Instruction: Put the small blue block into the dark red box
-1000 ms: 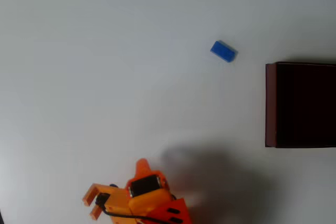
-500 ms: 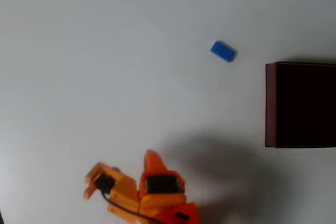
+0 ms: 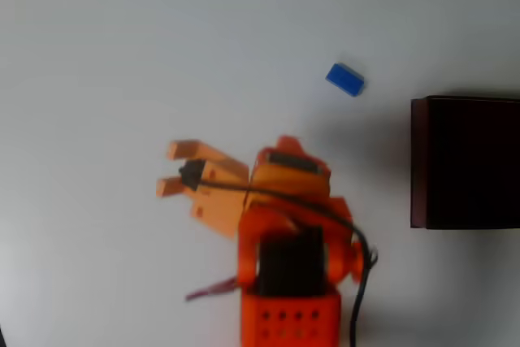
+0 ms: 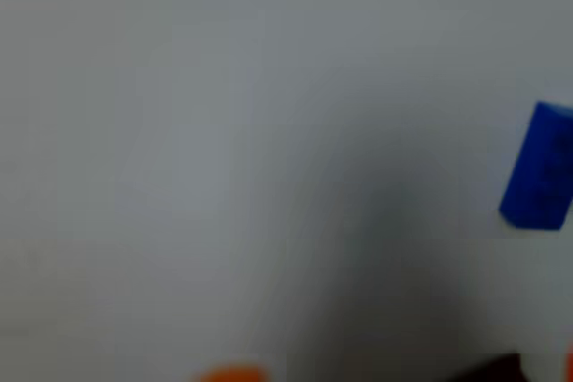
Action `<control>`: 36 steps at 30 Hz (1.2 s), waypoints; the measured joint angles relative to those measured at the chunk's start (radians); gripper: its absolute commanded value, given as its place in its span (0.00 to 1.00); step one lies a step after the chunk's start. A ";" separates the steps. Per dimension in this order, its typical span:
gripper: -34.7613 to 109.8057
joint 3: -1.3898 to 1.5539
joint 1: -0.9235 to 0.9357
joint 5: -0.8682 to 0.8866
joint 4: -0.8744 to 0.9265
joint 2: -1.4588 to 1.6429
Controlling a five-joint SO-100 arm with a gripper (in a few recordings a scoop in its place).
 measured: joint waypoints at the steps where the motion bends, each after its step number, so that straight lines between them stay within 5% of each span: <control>1: 0.36 -0.038 0.009 -0.002 0.002 -0.049; 21: 0.36 -0.535 0.164 -0.017 -0.044 -0.716; 36: 0.36 -0.719 0.179 -0.040 -0.017 -0.890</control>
